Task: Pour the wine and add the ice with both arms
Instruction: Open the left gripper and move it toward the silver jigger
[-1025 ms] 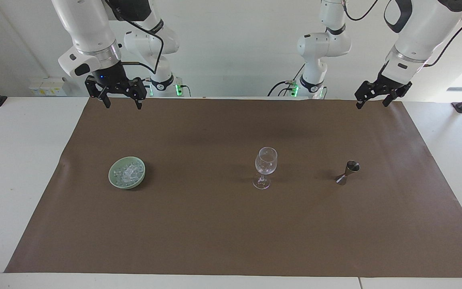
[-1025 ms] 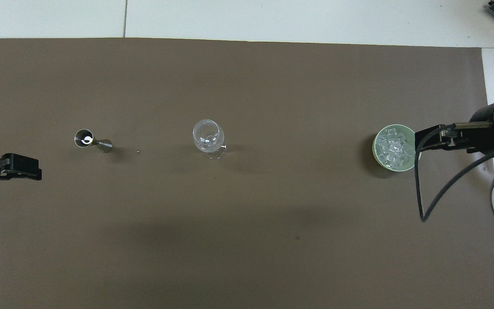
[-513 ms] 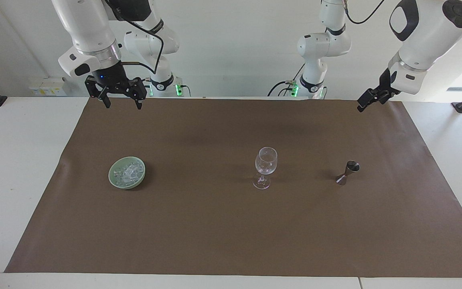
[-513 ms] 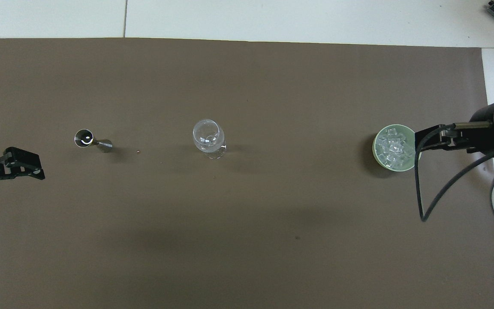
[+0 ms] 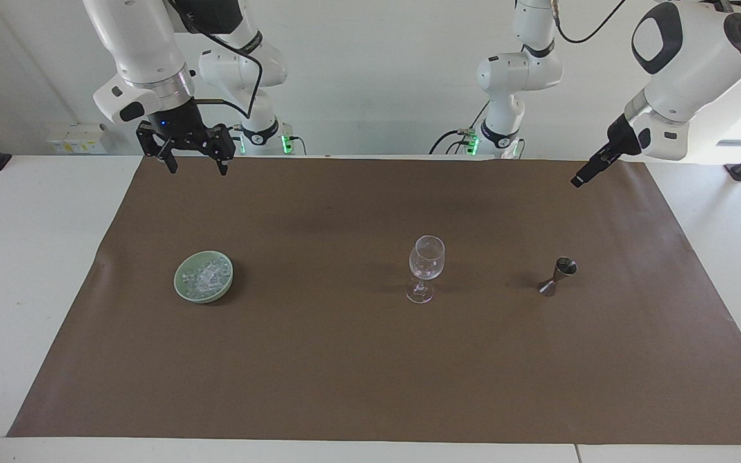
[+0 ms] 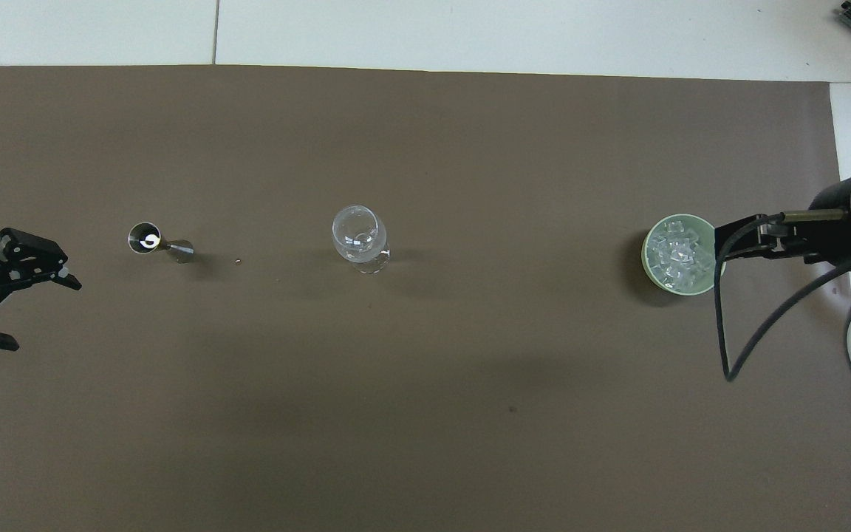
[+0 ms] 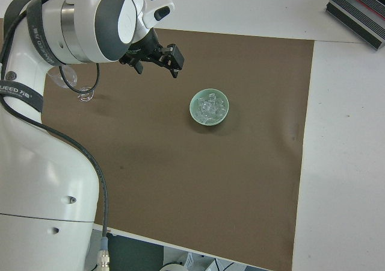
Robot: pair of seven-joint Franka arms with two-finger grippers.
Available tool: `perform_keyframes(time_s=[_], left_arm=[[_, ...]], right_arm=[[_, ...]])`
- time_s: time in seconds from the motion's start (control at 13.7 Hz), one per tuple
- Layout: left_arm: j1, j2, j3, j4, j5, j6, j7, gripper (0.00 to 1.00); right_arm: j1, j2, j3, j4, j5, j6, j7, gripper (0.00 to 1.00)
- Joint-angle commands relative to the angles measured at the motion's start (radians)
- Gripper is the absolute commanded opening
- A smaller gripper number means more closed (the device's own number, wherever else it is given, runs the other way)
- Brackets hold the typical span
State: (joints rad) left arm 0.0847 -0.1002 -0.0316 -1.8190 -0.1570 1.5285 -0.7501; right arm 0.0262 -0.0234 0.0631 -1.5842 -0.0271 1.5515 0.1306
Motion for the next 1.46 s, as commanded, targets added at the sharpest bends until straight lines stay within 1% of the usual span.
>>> perform_keyframes(time_s=[0.0, 0.22, 0.37, 0.51, 0.66, 0.81, 0.95, 1.03, 1.24, 1.39], left_arm=[[0.027, 0.033, -0.007, 0.029, -0.044, -0.034, -0.121, 1.0], [0.059, 0.054, -0.005, 0.026, -0.128, -0.021, -0.253, 1.0], [0.082, 0.062, -0.007, 0.02, -0.139, -0.013, -0.273, 1.0], [0.096, 0.063, -0.005, 0.01, -0.18, -0.022, -0.285, 1.0], [0.098, 0.063, -0.007, 0.001, -0.19, 0.002, -0.362, 1.0], [0.128, 0.069, -0.007, -0.028, -0.272, 0.015, -0.416, 1.0], [0.142, 0.071, -0.007, -0.039, -0.3, 0.018, -0.417, 1.0], [0.161, 0.071, -0.007, -0.051, -0.32, 0.028, -0.42, 1.0], [0.178, 0.06, -0.007, -0.133, -0.401, 0.087, -0.454, 1.0], [0.194, 0.051, -0.007, -0.183, -0.421, 0.142, -0.456, 1.0]], right_arm=[[-0.005, -0.012, 0.003, -0.011, 0.001, -0.007, -0.022, 1.0], [-0.005, -0.012, 0.003, -0.011, 0.001, -0.007, -0.023, 1.0], [-0.005, -0.012, 0.003, -0.011, 0.001, -0.007, -0.022, 1.0], [-0.005, -0.012, 0.003, -0.011, 0.001, -0.007, -0.023, 1.0], [-0.005, -0.012, 0.003, -0.011, 0.001, -0.007, -0.022, 1.0], [-0.005, -0.012, 0.003, -0.011, 0.001, -0.007, -0.022, 1.0], [-0.005, -0.012, 0.003, -0.011, 0.001, -0.007, -0.022, 1.0], [-0.005, -0.012, 0.003, -0.011, 0.001, -0.007, -0.022, 1.0], [-0.005, -0.012, 0.003, -0.011, 0.001, -0.007, -0.022, 1.0], [-0.005, -0.012, 0.003, -0.011, 0.001, -0.007, -0.022, 1.0]])
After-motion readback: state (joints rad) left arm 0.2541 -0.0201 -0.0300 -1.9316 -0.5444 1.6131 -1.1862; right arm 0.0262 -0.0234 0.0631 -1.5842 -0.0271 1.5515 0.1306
